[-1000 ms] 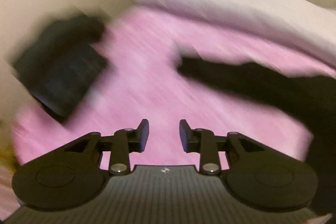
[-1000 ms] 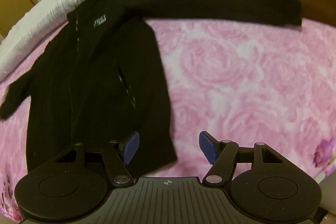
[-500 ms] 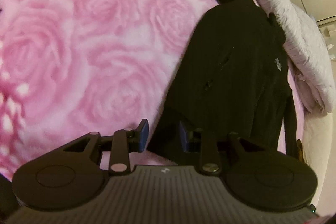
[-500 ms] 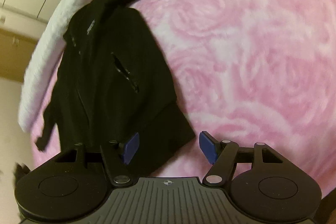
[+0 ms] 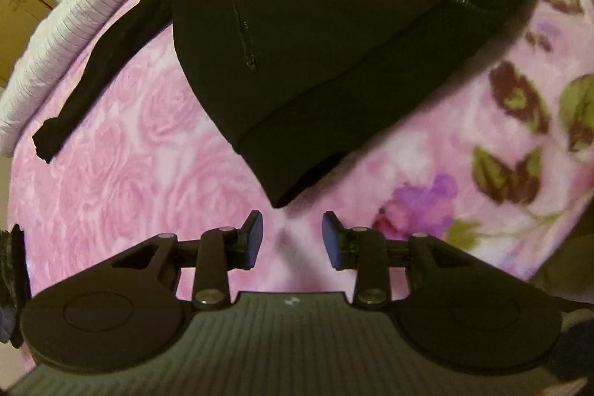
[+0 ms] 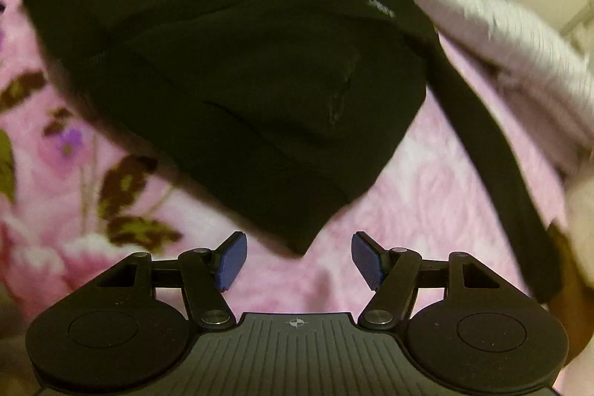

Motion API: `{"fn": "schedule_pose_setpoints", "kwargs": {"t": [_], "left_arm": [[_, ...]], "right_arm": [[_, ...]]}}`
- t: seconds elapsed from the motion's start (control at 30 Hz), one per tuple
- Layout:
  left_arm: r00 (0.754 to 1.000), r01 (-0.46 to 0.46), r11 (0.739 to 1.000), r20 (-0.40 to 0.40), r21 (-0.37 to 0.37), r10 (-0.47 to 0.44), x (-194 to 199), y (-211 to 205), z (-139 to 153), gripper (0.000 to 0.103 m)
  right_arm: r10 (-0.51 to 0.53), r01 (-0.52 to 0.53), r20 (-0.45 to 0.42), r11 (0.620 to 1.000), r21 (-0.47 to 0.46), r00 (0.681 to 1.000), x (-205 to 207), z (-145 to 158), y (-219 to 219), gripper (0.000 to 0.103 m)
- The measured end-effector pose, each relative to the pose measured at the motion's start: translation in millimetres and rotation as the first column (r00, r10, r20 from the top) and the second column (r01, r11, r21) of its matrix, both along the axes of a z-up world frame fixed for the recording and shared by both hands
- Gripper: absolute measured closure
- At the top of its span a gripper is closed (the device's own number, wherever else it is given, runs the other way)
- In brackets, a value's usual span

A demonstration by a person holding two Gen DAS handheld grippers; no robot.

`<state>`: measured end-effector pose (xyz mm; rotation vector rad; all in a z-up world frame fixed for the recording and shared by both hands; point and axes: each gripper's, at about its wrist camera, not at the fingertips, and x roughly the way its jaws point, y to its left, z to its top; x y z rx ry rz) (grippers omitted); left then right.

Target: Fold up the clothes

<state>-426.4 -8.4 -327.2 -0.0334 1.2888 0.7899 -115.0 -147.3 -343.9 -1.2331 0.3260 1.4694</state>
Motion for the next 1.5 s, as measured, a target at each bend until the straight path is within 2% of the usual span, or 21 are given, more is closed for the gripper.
{"fn": "schedule_pose_setpoints", "kwargs": {"t": [0.17, 0.3, 0.37, 0.4, 0.47, 0.53, 0.57, 0.63, 0.77, 0.9, 1.0, 1.07, 1.13, 1.17, 1.23, 1.27, 1.33, 1.4, 1.43, 1.47, 1.5], "left_arm": [[0.978, -0.167, 0.986, 0.127, -0.005, 0.166, -8.5, 20.0, 6.8, 0.071], [0.894, -0.289, 0.951, 0.325, -0.109, 0.309, -17.8, 37.4, 20.9, 0.071], [0.863, -0.331, 0.932, 0.352, -0.15, 0.364, -16.4, 41.0, 19.7, 0.072], [0.847, -0.35, 0.921, 0.362, -0.172, 0.39, -15.8, 44.8, 17.0, 0.072], [0.827, -0.367, 0.912, 0.385, -0.181, 0.41, -14.1, 51.2, 17.5, 0.076], [0.812, -0.383, 0.907, 0.402, -0.178, 0.422, -13.9, 58.6, 18.9, 0.102], [0.805, -0.39, 0.904, 0.411, -0.177, 0.428, -13.8, 62.3, 19.6, 0.103], [0.815, -0.385, 0.914, 0.416, -0.131, 0.403, -12.7, 66.8, 27.3, 0.102], [0.93, -0.195, 0.973, 0.339, 0.121, 0.144, -1.6, 53.3, 91.5, 0.1], [0.98, 0.048, 0.969, 0.177, 0.244, -0.093, 13.2, 17.7, 130.9, 0.101], [0.964, 0.264, 0.947, -0.058, 0.182, -0.258, 30.0, -12.0, 89.3, 0.101], [0.908, 0.384, 0.92, -0.215, 0.083, -0.36, 41.4, -31.0, 45.0, 0.101], [0.879, 0.422, 0.905, -0.272, 0.056, -0.393, 42.5, -39.3, 18.0, 0.1], [0.905, 0.372, 0.927, -0.239, 0.044, -0.352, 40.6, -35.4, 16.6, 0.099], [0.978, 0.183, 0.981, -0.086, -0.071, -0.188, 28.4, -14.8, 30.5, 0.093], [0.997, 0.073, 0.984, 0.014, -0.161, -0.072, 16.9, -1.6, 42.1, 0.092], [0.978, -0.069, 0.961, 0.174, -0.268, 0.119, -7.7, 14.5, 59.7, 0.089], [0.878, -0.197, 0.893, 0.331, -0.406, 0.345, -38.8, 33.4, 73.3, 0.078], [0.803, -0.258, 0.853, 0.389, -0.454, 0.451, -53.3, 41.6, 74.3, 0.071], [0.712, -0.31, 0.805, 0.437, -0.506, 0.549, -67.8, 49.9, 75.3, 0.068], [0.655, -0.362, 0.77, 0.445, -0.525, 0.611, -75.7, 55.0, 70.4, 0.065]], "right_arm": [[0.071, -0.073, 0.049, 0.997, 0.034, 0.996, -1.5, -8.4, 5.1, 0.037], [0.104, -0.108, 0.038, 0.986, 0.13, 0.994, 3.8, -0.3, 2.1, 0.037], [0.107, -0.112, 0.044, 0.987, 0.116, 0.993, 6.2, -4.6, 5.8, 0.04], [0.114, -0.12, 0.056, 0.987, 0.111, 0.992, 5.1, -7.5, 6.2, 0.059], [0.142, -0.147, 0.057, 0.983, 0.107, 0.988, 4.0, -9.1, 11.0, 0.074], [0.162, -0.167, 0.057, 0.981, 0.097, 0.985, 3.1, -10.1, 15.2, 0.087], [0.167, -0.171, 0.056, 0.981, 0.089, 0.984, 3.1, -10.2, 17.0, 0.099], [0.142, -0.144, 0.031, 0.985, 0.092, 0.989, 8.7, -4.6, 20.5, 0.101], [0.037, -0.037, -0.001, 0.985, 0.172, 0.999, 20.5, 42.2, 17.2, 0.103], [-0.094, 0.095, -0.025, 0.995, 0.041, 0.995, 26.9, 39.8, 6.0, 0.103], [-0.193, 0.191, -0.032, 0.98, -0.058, 0.981, 31.6, 38.0, -2.4, 0.103], [-0.259, 0.253, -0.031, 0.959, -0.125, 0.966, 34.8, 36.8, -8.0, 0.103], [-0.333, 0.316, -0.039, 0.921, -0.23, 0.942, 42.5, 25.6, -9.3, 0.102], [-0.374, 0.345, -0.048, 0.892, -0.292, 0.926, 48.0, 17.3, -8.6, 0.102], [-0.446, 0.387, -0.144, 0.867, -0.313, 0.883, 61.3, 23.8, -13.4, 0.102], [-0.481, 0.409, -0.224, 0.861, -0.302, 0.847, 70.7, 31.0, -17.6, 0.102], [-0.596, 0.492, -0.394, 0.802, -0.34, 0.699, 96.8, 36.1, -23.3, 0.101], [-0.693, 0.564, -0.544, 0.713, -0.417, 0.473, 123.8, 33.2, -27.2, 0.091], [-0.714, 0.591, -0.589, 0.676, -0.44, 0.379, 135.9, 31.1, -20.8, 0.085], [-0.719, 0.606, -0.623, 0.653, -0.454, 0.309, 144.2, 28.7, -15.0, 0.063], [-0.714, 0.613, -0.645, 0.645, -0.455, 0.272, 149.0, 26.7, -8.3, 0.036]]}}
